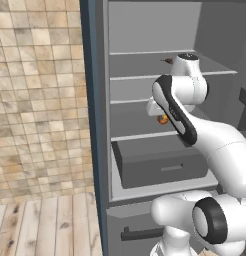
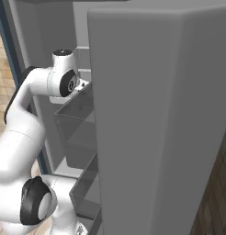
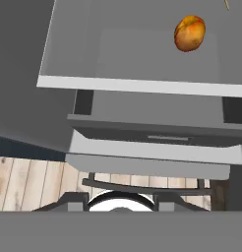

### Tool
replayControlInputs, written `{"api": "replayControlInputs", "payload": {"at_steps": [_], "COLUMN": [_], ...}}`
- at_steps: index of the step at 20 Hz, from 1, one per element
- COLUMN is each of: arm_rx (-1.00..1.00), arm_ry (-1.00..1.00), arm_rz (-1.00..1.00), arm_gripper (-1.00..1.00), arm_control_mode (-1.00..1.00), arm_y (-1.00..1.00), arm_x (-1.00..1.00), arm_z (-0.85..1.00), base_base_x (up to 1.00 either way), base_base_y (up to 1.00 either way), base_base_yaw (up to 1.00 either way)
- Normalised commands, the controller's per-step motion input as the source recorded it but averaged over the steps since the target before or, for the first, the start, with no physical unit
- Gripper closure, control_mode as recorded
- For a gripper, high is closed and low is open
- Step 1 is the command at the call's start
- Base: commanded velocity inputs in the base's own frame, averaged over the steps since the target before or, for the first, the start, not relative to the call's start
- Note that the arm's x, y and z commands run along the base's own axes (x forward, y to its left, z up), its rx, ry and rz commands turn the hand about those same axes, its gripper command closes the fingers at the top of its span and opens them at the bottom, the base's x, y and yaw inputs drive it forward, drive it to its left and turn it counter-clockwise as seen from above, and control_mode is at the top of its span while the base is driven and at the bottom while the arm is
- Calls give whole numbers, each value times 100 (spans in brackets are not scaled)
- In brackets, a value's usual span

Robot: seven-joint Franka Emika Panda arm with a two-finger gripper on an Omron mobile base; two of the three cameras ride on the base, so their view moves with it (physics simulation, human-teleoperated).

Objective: Pick up the peach and banana from the fridge and place one fruit on each plate on the dining counter.

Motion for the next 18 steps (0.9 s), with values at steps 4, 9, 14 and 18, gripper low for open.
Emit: {"api": "replayControlInputs", "payload": {"at_steps": [4,9,14,18], "arm_rx": [0,0,0,1], "arm_ry": [-8,-7,0,0], "arm_rz": [0,0,0,0], "arm_gripper": [-100,-100,-100,-100], "arm_control_mode": [-100,-100,-100,-100], "arm_y": [0,-24,-32,-39], "arm_x": [-17,-6,0,9], "arm_z": [0,-22,-26,-20], "base_base_x": [0,0,0,0], "base_base_y": [0,0,0,0], "base_base_yaw": [0,0,0,0]}}
